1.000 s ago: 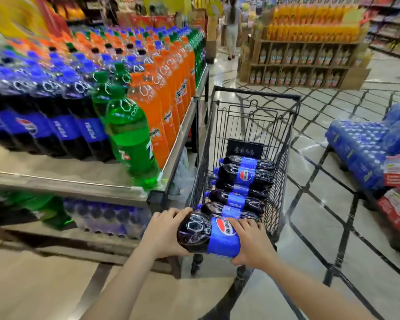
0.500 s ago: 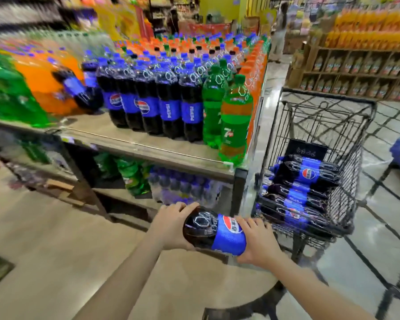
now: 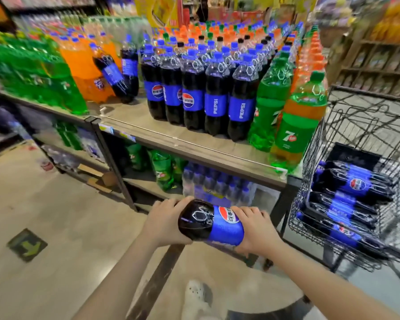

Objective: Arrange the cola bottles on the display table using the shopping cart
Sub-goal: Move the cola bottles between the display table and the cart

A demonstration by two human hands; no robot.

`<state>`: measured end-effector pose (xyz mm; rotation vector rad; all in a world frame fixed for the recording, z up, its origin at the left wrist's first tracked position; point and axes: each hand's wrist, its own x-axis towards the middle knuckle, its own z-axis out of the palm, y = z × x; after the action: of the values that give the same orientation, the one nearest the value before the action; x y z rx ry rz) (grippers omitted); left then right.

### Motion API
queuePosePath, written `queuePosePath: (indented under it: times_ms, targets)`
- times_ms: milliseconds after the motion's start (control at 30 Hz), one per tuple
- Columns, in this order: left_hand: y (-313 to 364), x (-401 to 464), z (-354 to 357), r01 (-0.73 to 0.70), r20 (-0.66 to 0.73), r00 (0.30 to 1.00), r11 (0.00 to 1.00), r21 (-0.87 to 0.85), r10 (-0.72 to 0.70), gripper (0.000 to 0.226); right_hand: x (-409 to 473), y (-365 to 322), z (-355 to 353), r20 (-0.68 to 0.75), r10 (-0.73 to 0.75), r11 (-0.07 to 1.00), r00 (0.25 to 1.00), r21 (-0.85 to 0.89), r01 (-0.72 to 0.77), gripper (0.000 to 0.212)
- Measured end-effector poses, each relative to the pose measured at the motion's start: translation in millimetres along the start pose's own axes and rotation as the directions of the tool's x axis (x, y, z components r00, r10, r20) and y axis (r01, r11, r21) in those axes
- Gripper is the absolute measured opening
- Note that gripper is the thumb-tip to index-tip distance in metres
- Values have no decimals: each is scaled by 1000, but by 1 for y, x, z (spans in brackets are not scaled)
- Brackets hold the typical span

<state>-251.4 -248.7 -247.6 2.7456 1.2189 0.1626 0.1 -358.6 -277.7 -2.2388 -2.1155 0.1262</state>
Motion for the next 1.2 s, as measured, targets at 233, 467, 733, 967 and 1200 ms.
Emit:
queuePosePath:
  times_ms: [233,467,733,967,1200]
  targets:
    - [-69,80,-32,-76,-82,994,997,0,76,112,95,-5,-24,-122,33,999,992,-5,-34,104]
    - [-108,171,-97,-237,-225,941,966,98,254,112,172,-2,-66,-304,107,994,947,4,-111,106]
    - [-129,264,-153,-333,-295,878,923,191,378,113,247,12,-108,-407,209,977,889,50,-206,107]
    - [-139,309,-147,-369,-246,877,906,207,413,104,291,21,-91,-314,290,957,904,79,-280,112]
    - [-143,345,-149,-457,-198,829,837,302,524,106,313,23,-72,-280,384,919,880,203,-337,111]
